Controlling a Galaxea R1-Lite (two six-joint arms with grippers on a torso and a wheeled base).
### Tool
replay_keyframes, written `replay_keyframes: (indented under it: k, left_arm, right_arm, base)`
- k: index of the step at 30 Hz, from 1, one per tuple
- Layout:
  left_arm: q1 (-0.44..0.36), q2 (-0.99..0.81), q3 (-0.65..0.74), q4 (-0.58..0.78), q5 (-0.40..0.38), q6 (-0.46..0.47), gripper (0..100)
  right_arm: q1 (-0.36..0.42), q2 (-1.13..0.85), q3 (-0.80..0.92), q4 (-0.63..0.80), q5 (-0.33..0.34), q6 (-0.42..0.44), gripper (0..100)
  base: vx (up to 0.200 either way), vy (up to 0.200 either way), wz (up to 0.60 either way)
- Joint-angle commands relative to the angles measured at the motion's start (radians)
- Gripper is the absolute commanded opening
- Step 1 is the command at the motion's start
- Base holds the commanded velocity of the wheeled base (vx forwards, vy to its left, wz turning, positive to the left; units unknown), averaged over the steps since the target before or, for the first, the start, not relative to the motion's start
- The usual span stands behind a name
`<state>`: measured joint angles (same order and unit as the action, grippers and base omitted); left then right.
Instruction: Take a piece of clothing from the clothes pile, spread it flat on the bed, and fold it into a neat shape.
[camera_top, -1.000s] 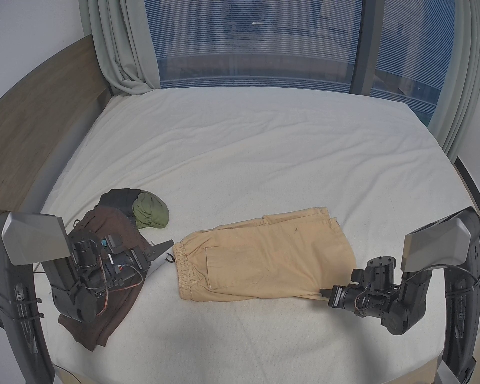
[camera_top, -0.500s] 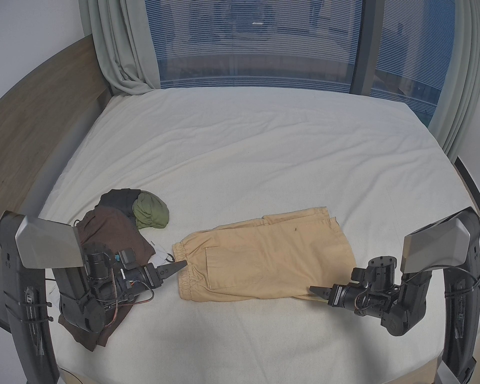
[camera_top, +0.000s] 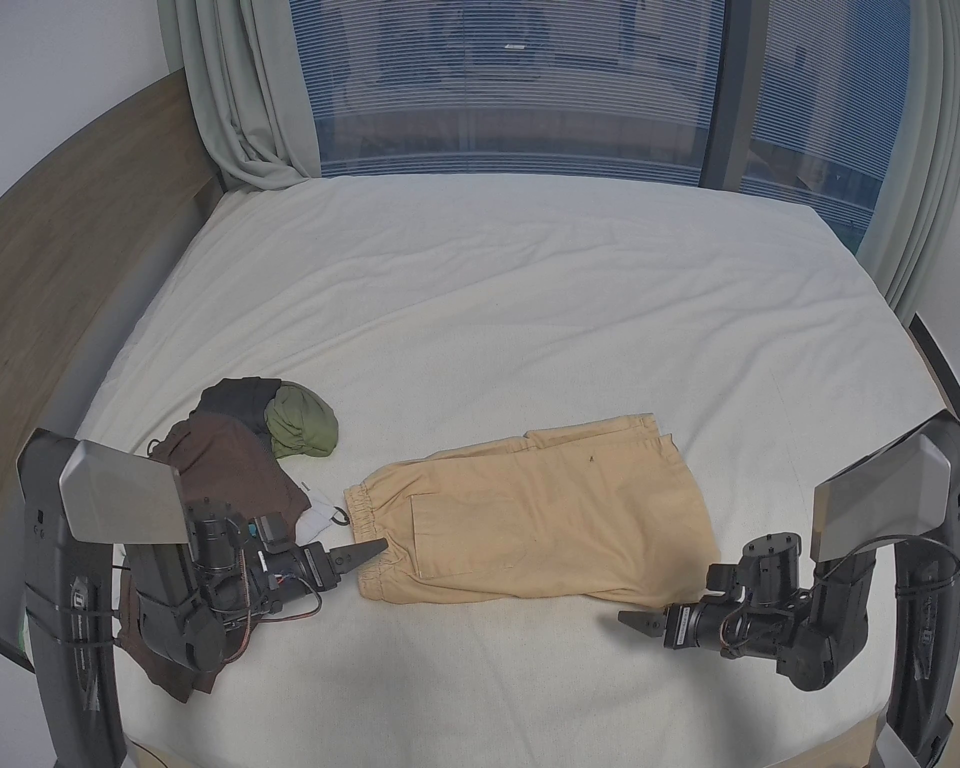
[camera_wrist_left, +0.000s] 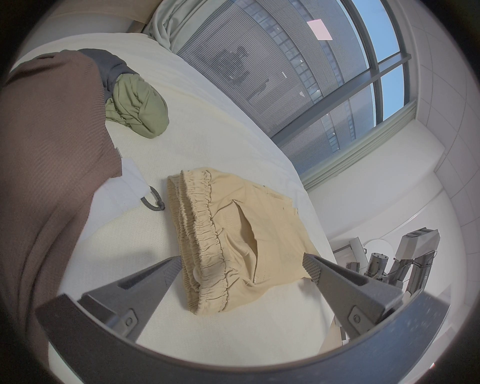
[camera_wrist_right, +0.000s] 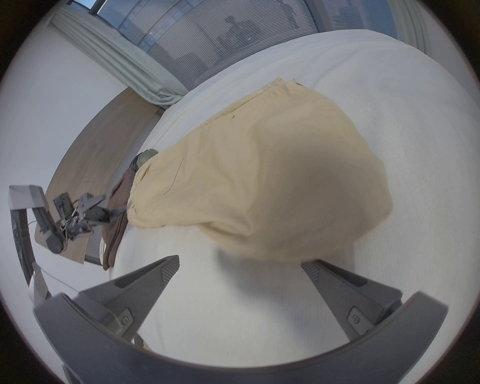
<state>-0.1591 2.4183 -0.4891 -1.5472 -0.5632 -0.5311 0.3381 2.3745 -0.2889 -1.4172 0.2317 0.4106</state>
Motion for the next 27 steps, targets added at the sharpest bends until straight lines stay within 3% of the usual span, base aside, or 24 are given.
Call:
replay_keyframes:
  k: [1, 14, 27]
  left_arm:
    - [-0.003, 0.031, -0.019, -0.001, 0.003, 0.002, 100]
    - [0.006, 0.058, -0.045, -0.001, 0.008, 0.011, 100]
    - [0.001, 0.073, -0.057, -0.002, 0.008, 0.013, 100]
  right_arm:
    - [0.039, -0.026, 0.062, -0.028, 0.011, -0.012, 100]
    - [0.19, -0.162, 0.188, -0.106, 0.017, -0.015, 100]
    - [0.188, -0.267, 0.143, -0.124, 0.061, -0.006, 100]
  base:
    - [0.0, 0.0, 0.0]
    - [0.0, 0.0, 0.0]
    - [0.0, 0.0, 0.0]
